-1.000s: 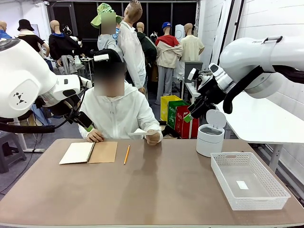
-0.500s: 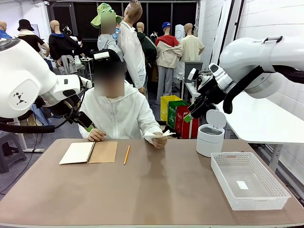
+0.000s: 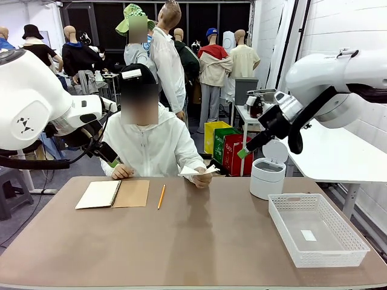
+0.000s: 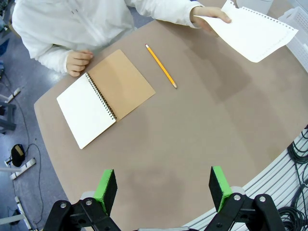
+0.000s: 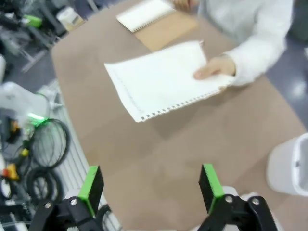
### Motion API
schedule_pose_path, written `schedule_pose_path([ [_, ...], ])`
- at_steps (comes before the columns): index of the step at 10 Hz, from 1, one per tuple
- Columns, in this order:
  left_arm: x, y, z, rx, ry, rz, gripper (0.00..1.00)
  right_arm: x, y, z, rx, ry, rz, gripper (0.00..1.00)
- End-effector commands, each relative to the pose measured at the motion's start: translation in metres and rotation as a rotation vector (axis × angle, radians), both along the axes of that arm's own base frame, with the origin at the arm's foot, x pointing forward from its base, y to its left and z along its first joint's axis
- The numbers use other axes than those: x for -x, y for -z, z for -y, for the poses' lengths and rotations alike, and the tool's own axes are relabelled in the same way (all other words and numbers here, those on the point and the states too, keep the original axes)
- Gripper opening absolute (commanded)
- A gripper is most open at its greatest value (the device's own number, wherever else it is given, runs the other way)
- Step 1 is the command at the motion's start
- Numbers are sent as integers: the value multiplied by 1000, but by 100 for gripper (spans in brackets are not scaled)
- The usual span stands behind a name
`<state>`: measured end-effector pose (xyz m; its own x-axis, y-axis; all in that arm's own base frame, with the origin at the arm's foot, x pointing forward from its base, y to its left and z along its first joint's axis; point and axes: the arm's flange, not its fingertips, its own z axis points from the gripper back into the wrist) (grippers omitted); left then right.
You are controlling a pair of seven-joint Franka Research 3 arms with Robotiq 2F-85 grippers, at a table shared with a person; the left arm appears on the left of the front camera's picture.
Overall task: Sort the paper based on its condition.
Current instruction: If a person hands you a paper, place it in the Organizing basket , and if it's crumpled, put it in the Trash can.
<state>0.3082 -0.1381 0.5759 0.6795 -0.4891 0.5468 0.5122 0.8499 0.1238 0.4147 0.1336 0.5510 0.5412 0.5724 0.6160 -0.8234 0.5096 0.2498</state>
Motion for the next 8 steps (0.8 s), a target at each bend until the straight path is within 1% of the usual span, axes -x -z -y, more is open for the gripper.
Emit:
schedule_pose_path([
  [1, 0, 0, -1, 1, 0, -1, 100, -13, 8, 11, -98, 121, -152, 100],
  [2, 0, 0, -1, 1, 0, -1, 100, -16, 19, 18, -124, 156, -212, 100],
  [3, 0, 0, -1, 1, 0, -1, 100, -17, 26, 22, -149, 160, -249, 100],
  [4, 0, 0, -1, 1, 0, -1, 100, -16, 26, 20, -116, 111, -243, 100],
  [5, 0, 0, -1, 1, 0, -1, 100, -16, 30, 25, -92, 139, -209, 100],
  [8, 0, 0, -1, 1, 0, -1, 100, -16, 30, 25, -92, 139, -209, 100],
])
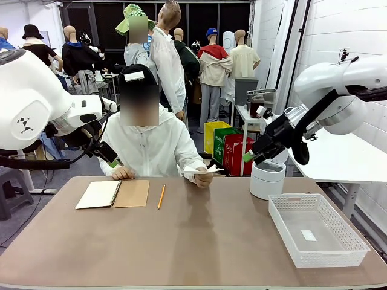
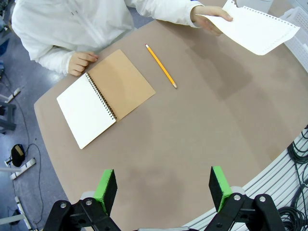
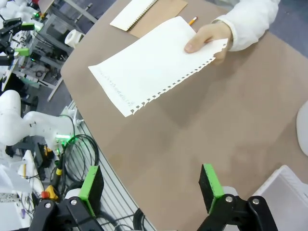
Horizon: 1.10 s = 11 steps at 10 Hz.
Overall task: Sort the paper based on its condition.
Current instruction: If a person hands you a paper, place it in the Organizing basket , and if it's crumpled, put it in the Trash can.
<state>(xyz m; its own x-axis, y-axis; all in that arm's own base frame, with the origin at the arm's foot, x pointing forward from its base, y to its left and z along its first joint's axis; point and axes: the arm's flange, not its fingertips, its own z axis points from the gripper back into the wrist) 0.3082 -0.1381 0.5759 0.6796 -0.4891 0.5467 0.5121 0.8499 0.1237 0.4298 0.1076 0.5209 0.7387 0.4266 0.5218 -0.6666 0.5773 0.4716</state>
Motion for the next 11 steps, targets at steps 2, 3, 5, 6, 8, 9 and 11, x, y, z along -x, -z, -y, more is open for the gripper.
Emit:
schedule_pose_path([
  [2, 0, 0, -1, 1, 0, -1, 100, -15, 3, -5, -79, 147, -120, 100],
  [3, 0, 0, -1, 1, 0, -1, 100, -24, 10, -5, -161, 264, -238, 100],
  [5, 0, 0, -1, 1, 0, -1, 100, -31, 22, -5, -245, 393, -387, 100],
  [6, 0, 0, -1, 1, 0, -1, 100, -33, 28, -4, -291, 451, -462, 100],
  [8, 0, 0, -1, 1, 0, -1, 100, -34, 50, -2, -378, 527, -643, 100],
  [9, 0, 0, -1, 1, 0, -1, 100, -33, 63, -2, -417, 535, -723, 100],
  [11, 0, 0, -1, 1, 0, -1, 100, -29, 88, -4, -465, 543, -836, 100],
])
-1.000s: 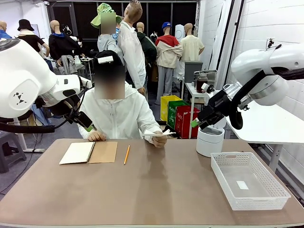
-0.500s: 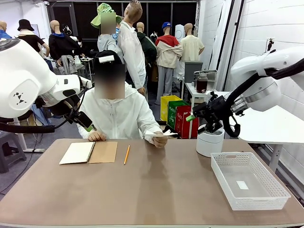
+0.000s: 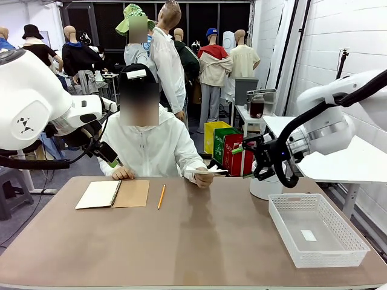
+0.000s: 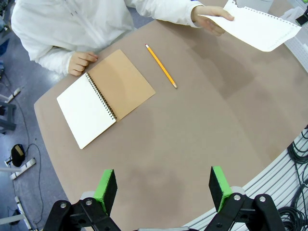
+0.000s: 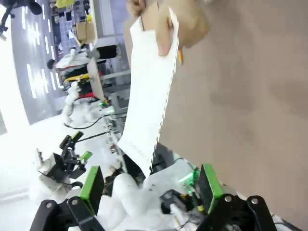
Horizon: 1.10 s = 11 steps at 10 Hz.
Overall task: Sort the paper based on its condition.
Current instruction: If a person hands you a paper, place it in the Organizing basket , and if it's crumpled, put it in the Trash can.
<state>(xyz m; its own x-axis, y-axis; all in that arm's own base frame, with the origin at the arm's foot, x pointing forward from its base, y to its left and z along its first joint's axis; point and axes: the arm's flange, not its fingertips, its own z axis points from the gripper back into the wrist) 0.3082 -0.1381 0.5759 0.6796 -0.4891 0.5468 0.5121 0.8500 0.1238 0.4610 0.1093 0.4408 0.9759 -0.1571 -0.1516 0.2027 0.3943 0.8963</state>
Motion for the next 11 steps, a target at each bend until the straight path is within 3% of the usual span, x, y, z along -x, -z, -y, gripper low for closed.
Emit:
schedule_pose_path([
  [1, 0, 0, -1, 1, 0, -1, 100, 4, 19, -5, -70, 11, -80, 100],
  [2, 0, 0, -1, 1, 0, -1, 100, 5, 26, -8, -68, 4, -102, 100],
  [3, 0, 0, -1, 1, 0, -1, 100, 7, 21, -8, -39, -39, -34, 100],
  [4, 0, 0, -1, 1, 0, -1, 100, 5, 24, -4, -46, -1, -74, 100],
  [7, 0, 0, -1, 1, 0, -1, 100, 6, 27, -6, -43, -9, -73, 100],
  [11, 0, 0, -1, 1, 0, -1, 100, -11, 56, -19, -165, -5, -181, 100],
])
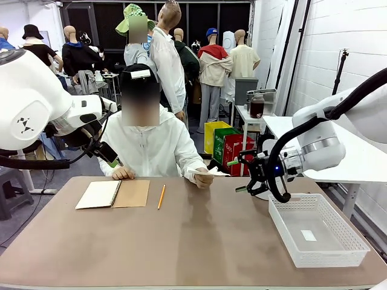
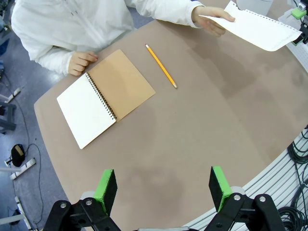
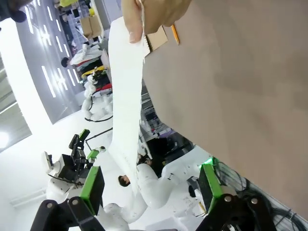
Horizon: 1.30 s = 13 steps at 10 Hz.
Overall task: Sort the paper based on its condition.
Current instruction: If a person hands you a paper, place it in the Organizing basket , and if it's crumpled, put it in the Trash can.
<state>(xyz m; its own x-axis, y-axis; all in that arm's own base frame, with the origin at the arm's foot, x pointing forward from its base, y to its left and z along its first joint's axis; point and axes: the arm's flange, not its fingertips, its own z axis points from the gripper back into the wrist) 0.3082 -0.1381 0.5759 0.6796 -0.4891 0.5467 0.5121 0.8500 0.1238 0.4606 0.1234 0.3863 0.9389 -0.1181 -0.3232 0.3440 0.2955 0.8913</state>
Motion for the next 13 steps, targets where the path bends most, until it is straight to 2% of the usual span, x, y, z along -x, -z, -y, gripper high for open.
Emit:
schedule_pose_path([
  [1, 0, 0, -1, 1, 0, -1, 100, -15, 2, -8, -106, -4, -19, 100],
  [2, 0, 0, -1, 1, 0, -1, 100, -18, 3, -10, -121, -10, -22, 100],
  [3, 0, 0, -1, 1, 0, -1, 100, -23, 4, -13, -146, -8, -20, 91],
  [4, 0, 0, -1, 1, 0, -1, 100, -25, 3, -13, -152, 1, -26, 72],
  [6, 0, 0, -1, 1, 0, -1, 100, -29, 5, -14, -122, 9, -63, 72],
  [7, 0, 0, -1, 1, 0, -1, 100, -30, 6, -13, -117, 13, -66, 53],
  [8, 0, 0, -1, 1, 0, -1, 100, -30, 5, -14, -112, 13, -84, 49],
  [13, 0, 0, -1, 1, 0, -1, 100, -33, 14, -16, -88, 6, -151, 49],
])
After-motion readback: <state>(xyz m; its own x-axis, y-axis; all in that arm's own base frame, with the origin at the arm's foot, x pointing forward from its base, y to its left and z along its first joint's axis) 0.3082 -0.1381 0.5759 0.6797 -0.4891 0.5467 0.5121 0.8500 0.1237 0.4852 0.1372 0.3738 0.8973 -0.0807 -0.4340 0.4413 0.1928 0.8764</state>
